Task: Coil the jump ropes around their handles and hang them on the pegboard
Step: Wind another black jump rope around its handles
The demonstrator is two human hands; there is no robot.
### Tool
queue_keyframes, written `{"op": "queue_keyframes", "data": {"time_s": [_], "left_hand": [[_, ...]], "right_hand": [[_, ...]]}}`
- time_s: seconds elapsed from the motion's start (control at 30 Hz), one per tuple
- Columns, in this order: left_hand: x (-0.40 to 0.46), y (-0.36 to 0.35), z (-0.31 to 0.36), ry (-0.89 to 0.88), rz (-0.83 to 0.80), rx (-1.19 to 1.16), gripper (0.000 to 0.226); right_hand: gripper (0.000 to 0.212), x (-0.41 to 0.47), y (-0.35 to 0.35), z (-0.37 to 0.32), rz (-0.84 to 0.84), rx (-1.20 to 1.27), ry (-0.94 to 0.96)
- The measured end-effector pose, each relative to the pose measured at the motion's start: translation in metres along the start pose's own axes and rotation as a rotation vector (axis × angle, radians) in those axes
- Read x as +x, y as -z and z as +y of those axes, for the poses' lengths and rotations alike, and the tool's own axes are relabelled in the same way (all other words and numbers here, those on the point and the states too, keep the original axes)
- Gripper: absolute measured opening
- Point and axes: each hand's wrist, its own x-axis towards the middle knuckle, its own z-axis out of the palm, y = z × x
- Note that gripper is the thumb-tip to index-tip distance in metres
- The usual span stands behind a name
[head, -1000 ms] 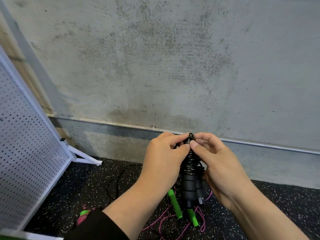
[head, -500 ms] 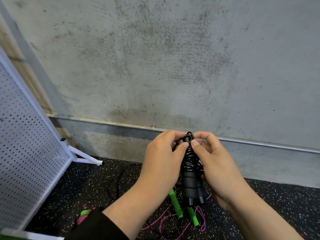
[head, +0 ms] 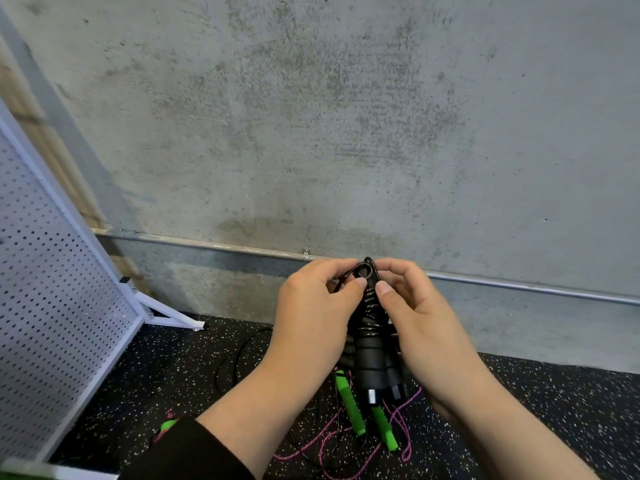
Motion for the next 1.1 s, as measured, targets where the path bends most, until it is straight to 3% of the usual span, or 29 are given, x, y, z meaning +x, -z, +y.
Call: {"op": "queue_keyframes", "data": {"time_s": [0.1, 0.33, 0.63, 0.77, 0.87, 1.1], "left_hand": [[0.0017, 0.0017, -0.0003, -0.046, 0.028, 0.037, 0.023], [0.0014, 0.0018, 0.0002, 0.095, 0.04, -0.133, 0.024], [0.0, 0.002, -0.0004, -0.019, 0.03, 0.05, 0.019], [0.0022, 0.0055, -0.0006, -0.061, 0.011, 0.04, 0.035], [0.0038, 0.0065, -0.0031, -0.054, -0.009, 0.038, 0.034], [-0.0001, 0.0058, 0.0066, -0.149, -0.076, 0.002, 0.023]], "right_hand": [[0.027, -0.0012, -0.0001, -0.0015, -0.05, 0.033, -0.016], [0.033, -0.0003, -0.0003, -0.0021, -0.115, -0.114, 0.035], [0.033, -0.0031, 0.0019, -0.004, -0.065, -0.343, 0.129], [0.036, -0.0048, 0.0023, -0.0055, -0.049, -0.417, 0.159], [0.038, -0.0038, 0.0036, -0.002, -0.052, -0.458, 0.186], [0.03, 0.0019, 0.0055, -0.0029, 0.101, -0.207, 0.16]]}}
